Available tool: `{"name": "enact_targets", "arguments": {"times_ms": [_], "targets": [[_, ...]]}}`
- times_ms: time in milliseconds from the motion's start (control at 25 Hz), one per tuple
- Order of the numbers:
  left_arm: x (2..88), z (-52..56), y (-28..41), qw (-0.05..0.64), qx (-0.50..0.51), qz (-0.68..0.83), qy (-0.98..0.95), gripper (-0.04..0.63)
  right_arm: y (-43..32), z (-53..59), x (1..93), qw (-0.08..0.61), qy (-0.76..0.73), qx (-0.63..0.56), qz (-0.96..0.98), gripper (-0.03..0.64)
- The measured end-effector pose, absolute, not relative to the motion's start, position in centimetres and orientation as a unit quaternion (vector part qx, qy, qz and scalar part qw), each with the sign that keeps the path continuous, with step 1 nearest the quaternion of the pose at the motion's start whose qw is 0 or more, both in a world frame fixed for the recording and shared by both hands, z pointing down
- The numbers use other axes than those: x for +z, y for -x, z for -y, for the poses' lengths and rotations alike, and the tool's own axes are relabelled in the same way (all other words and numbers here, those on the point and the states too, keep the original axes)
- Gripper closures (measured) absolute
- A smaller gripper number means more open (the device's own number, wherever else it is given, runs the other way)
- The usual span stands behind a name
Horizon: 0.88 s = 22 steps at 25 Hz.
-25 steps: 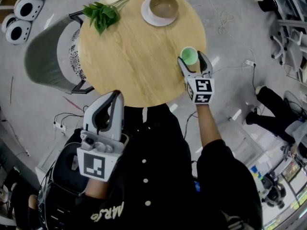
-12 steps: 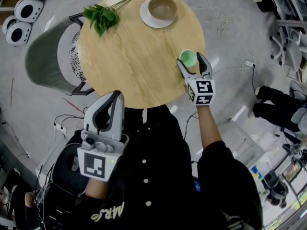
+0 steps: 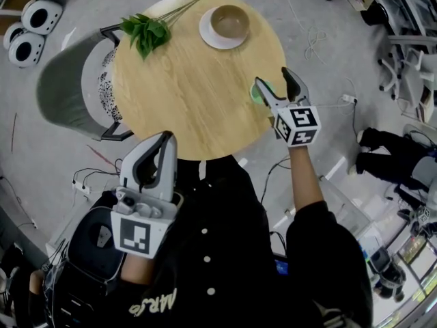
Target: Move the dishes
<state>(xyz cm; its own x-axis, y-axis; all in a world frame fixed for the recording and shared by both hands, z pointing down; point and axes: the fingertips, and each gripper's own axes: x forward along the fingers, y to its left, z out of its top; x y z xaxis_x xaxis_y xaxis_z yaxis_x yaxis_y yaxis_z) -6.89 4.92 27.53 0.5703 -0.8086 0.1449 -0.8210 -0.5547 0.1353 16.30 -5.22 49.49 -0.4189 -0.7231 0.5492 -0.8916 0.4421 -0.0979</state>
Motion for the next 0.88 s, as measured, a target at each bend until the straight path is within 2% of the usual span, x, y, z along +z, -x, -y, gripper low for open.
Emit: {"name": "enact_targets", "arguments": {"times_ms": [240, 360, 520, 880], "targets": [[27.4, -4.6, 7.4, 0.093, 0.031, 0.470, -0.877, 0.592, -17.1, 10.5, 48.6, 0.213, -0.447, 0.255, 0.830, 0.341], [27.5, -4.5, 7.6, 0.094, 0.031, 0.474, -0.875, 0.592, -16.9, 13.0, 49.1, 0.232, -0.432, 0.263, 0.831, 0.354], [28.0, -4.5, 7.5, 0.097, 0.037, 0.479, -0.872, 0.592, -16.3, 15.6, 50.7, 0.265, -0.414, 0.264, 0.830, 0.405], [28.9, -4.3, 7.0, 0.103, 0.044, 0.481, -0.869, 0.592, -13.3, 18.6, 53.2, 0.285, -0.381, 0.339, 0.812, 0.486]]}}
